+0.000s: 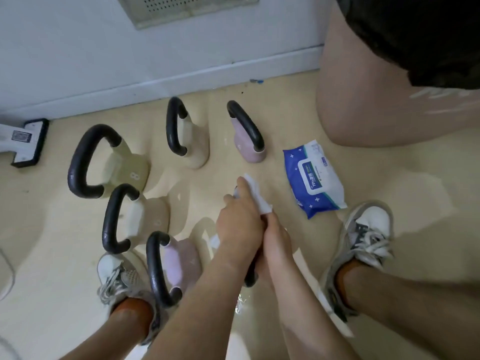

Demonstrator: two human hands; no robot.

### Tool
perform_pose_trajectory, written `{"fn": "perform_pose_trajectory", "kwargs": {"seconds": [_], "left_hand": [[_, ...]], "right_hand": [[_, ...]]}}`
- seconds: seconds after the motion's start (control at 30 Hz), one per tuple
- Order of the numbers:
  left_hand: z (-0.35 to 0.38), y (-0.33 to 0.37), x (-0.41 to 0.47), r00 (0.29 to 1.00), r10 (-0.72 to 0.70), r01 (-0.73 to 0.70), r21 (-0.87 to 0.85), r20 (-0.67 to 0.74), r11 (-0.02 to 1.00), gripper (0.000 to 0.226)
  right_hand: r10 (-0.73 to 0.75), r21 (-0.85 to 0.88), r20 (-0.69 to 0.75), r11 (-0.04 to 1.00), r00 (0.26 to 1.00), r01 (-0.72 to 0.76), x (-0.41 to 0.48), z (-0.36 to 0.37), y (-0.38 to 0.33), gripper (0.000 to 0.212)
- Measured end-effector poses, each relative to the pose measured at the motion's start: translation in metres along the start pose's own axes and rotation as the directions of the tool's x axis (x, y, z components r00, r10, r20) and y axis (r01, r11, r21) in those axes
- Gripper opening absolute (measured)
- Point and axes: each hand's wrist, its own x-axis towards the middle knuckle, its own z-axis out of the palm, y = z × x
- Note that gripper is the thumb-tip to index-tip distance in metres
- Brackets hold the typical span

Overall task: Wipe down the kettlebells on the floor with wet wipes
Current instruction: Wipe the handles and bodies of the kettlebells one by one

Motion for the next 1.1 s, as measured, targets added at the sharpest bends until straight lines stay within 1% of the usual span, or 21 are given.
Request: {"fn": "perform_pose_trajectory", "kwargs": {"seconds": [0.07, 0.1, 0.2, 0.3, 0.4, 0.5, 0.57, 0.6, 0.63, 0.67, 0.7, 0.73, 0.77, 0.8, 0.83, 0.87, 0.93, 1.0, 1.03, 1.07, 1.1], "left_hand": [[-0.004, 0.006, 0.024, 0.997, 0.042, -0.051, 0.161, 0.060, 0.986, 0.036], [-0.007, 0.010, 0.035, 0.991, 0.062, -0.090, 0.246, 0.118, 0.965, 0.030], [-0.013, 0.025, 0.061, 0.938, 0.126, -0.281, 0.494, 0.324, 0.823, 0.032], [-0.012, 0.040, 0.076, 0.877, 0.045, -0.374, 0.621, 0.479, 0.689, 0.032], [-0.005, 0.045, 0.088, 0.812, -0.047, -0.417, 0.636, 0.581, 0.650, 0.030], [0.004, 0.045, 0.102, 0.756, -0.129, -0.454, 0.655, 0.642, 0.605, 0.040], [0.010, 0.050, 0.102, 0.749, -0.190, -0.403, 0.665, 0.634, 0.629, 0.047], [0.014, 0.053, 0.100, 0.757, -0.179, -0.355, 0.625, 0.628, 0.695, 0.048], [0.014, 0.056, 0.096, 0.747, -0.083, -0.410, 0.555, 0.659, 0.724, 0.047], [0.016, 0.062, 0.090, 0.783, 0.022, -0.423, 0.506, 0.622, 0.752, 0.043], [0.022, 0.066, 0.085, 0.781, -0.023, -0.287, 0.392, 0.624, 0.874, 0.039], [0.021, 0.065, 0.082, 0.760, 0.023, -0.328, 0.352, 0.650, 0.877, 0.033], [0.018, 0.060, 0.081, 0.706, 0.086, -0.548, 0.465, 0.703, 0.695, 0.026], [0.018, 0.051, 0.082, 0.714, 0.091, -0.575, 0.508, 0.694, 0.641, 0.024], [0.014, 0.047, 0.081, 0.767, -0.007, -0.438, 0.531, 0.642, 0.726, 0.024], [0.008, 0.042, 0.085, 0.785, -0.013, -0.424, 0.552, 0.619, 0.719, 0.029], [-0.002, 0.036, 0.094, 0.801, -0.015, -0.360, 0.501, 0.599, 0.787, 0.033], [-0.009, 0.028, 0.102, 0.793, -0.039, -0.207, 0.329, 0.609, 0.921, 0.023], [-0.015, 0.024, 0.101, 0.771, -0.103, -0.066, 0.240, 0.628, 0.968, 0.017], [-0.019, 0.019, 0.098, 0.750, -0.153, 0.092, 0.128, 0.643, 0.988, 0.018], [-0.020, 0.013, 0.096, 0.729, -0.175, 0.253, -0.023, 0.662, 0.967, 0.020]], "right_hand": [[-0.028, -0.002, 0.037, 1.000, 0.999, 0.028, 0.006, 0.003, -0.006, 0.030], [-0.036, -0.016, 0.049, 0.999, 0.998, 0.037, 0.010, 0.006, -0.009, 0.030], [-0.053, -0.091, -0.011, 0.994, 0.999, 0.052, 0.029, 0.014, -0.021, 0.030], [-0.057, -0.192, -0.050, 0.980, 0.997, 0.046, 0.051, 0.011, -0.023, 0.029], [-0.165, -0.338, -0.044, 0.931, 0.985, 0.141, 0.065, -0.003, -0.024, 0.021], [-0.146, -0.297, -0.012, 0.945, 0.989, 0.136, 0.074, -0.010, -0.028, 0.024], [-0.102, -0.255, -0.014, 0.962, 0.995, 0.096, 0.077, -0.009, -0.030, 0.033], [-0.095, -0.219, -0.011, 0.971, 0.995, 0.090, 0.079, -0.010, -0.028, 0.030], [-0.089, -0.157, -0.011, 0.984, 0.996, 0.086, 0.079, -0.012, -0.027, 0.025], [-0.083, -0.089, -0.014, 0.993, 0.996, 0.082, 0.079, -0.015, -0.027, 0.021], [-0.076, -0.045, -0.021, 0.996, 0.997, 0.075, 0.077, -0.017, -0.028, 0.021], [-0.075, -0.027, -0.029, 0.997, 0.997, 0.074, 0.077, -0.020, -0.029, 0.023], [-0.076, -0.037, -0.029, 0.996, 0.997, 0.075, 0.076, -0.023, -0.029, 0.028], [-0.074, -0.073, -0.020, 0.995, 0.997, 0.072, 0.077, -0.024, -0.030, 0.033], [-0.077, -0.129, -0.003, 0.989, 0.997, 0.076, 0.077, -0.023, -0.032, 0.034], [-0.094, -0.187, 0.028, 0.977, 0.995, 0.097, 0.076, -0.020, -0.035, 0.032], [-0.154, -0.288, 0.076, 0.943, 0.985, 0.170, 0.076, -0.014, -0.040, 0.024], [-0.187, -0.365, 0.146, 0.902, 0.971, 0.229, 0.073, -0.007, -0.041, 0.028], [-0.196, -0.391, 0.171, 0.886, 0.966, 0.249, 0.070, -0.004, -0.041, 0.032], [-0.201, -0.415, 0.190, 0.871, 0.961, 0.264, 0.067, -0.001, -0.041, 0.033], [-0.203, -0.439, 0.201, 0.856, 0.958, 0.274, 0.064, 0.002, -0.041, 0.034]]}}
